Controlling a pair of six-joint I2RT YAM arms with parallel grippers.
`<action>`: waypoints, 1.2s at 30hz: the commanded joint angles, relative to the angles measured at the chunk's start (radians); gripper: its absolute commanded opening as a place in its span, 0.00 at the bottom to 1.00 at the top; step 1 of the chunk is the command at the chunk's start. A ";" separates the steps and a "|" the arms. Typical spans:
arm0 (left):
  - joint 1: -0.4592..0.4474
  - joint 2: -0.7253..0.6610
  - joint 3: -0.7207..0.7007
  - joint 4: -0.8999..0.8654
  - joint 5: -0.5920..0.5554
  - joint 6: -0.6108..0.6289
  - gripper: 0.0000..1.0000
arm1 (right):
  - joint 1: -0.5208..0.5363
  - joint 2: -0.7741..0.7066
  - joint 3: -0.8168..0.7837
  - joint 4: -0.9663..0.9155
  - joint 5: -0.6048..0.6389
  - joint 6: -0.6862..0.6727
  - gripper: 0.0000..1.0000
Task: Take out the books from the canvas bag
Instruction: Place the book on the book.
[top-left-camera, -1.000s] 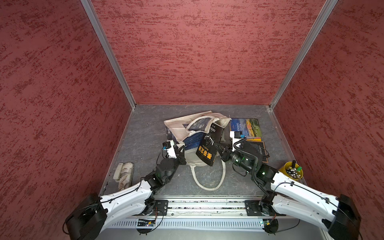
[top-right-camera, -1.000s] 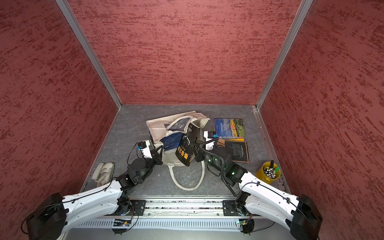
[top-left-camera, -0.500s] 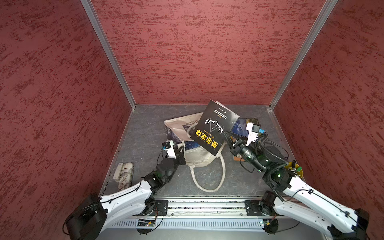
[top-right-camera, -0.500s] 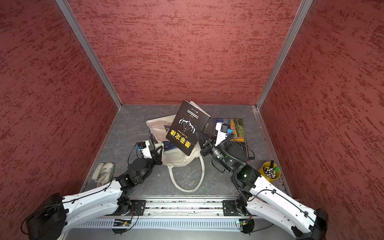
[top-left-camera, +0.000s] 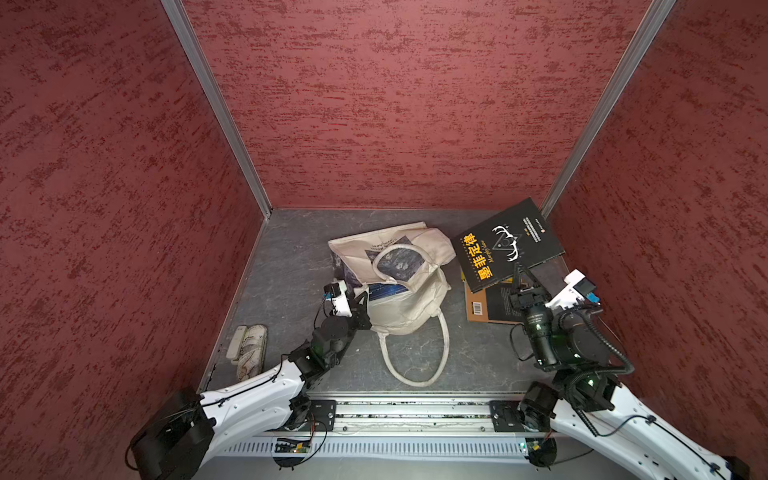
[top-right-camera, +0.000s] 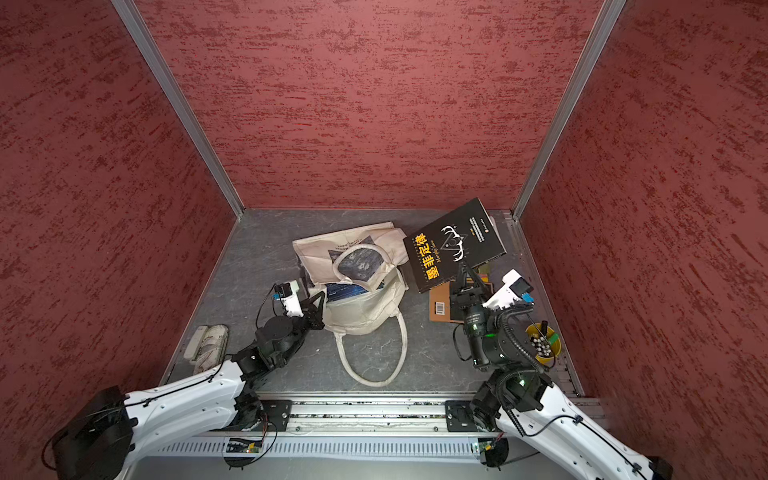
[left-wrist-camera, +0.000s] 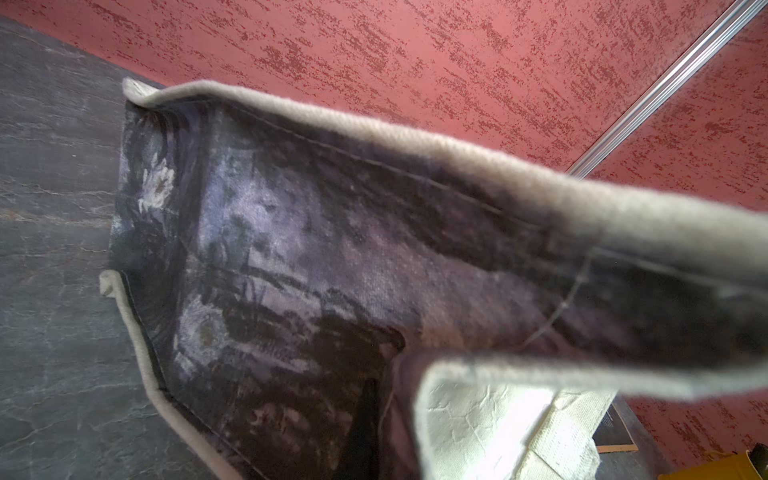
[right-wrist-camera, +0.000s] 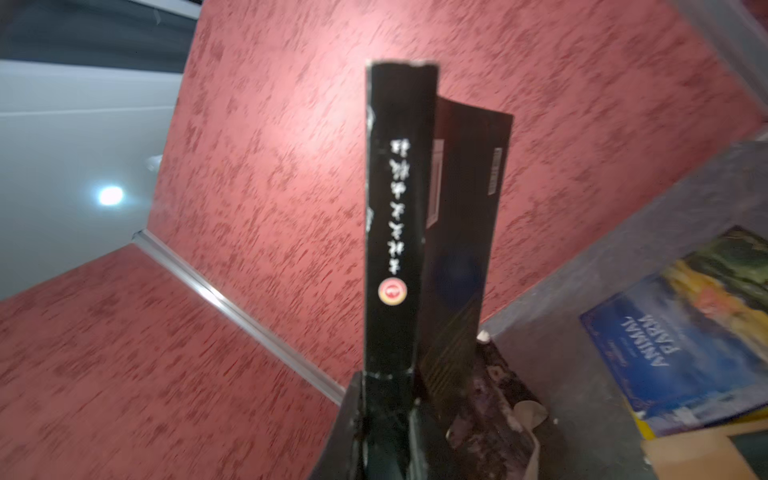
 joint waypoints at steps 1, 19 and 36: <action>0.011 0.007 0.027 -0.008 -0.005 -0.002 0.00 | 0.000 -0.037 -0.022 -0.038 0.159 0.079 0.00; 0.011 -0.007 0.021 -0.007 0.007 -0.003 0.00 | -0.138 0.016 -0.312 0.051 0.098 0.305 0.00; 0.012 0.000 0.021 -0.002 0.007 -0.001 0.00 | -0.313 0.191 -0.491 0.177 -0.026 0.613 0.00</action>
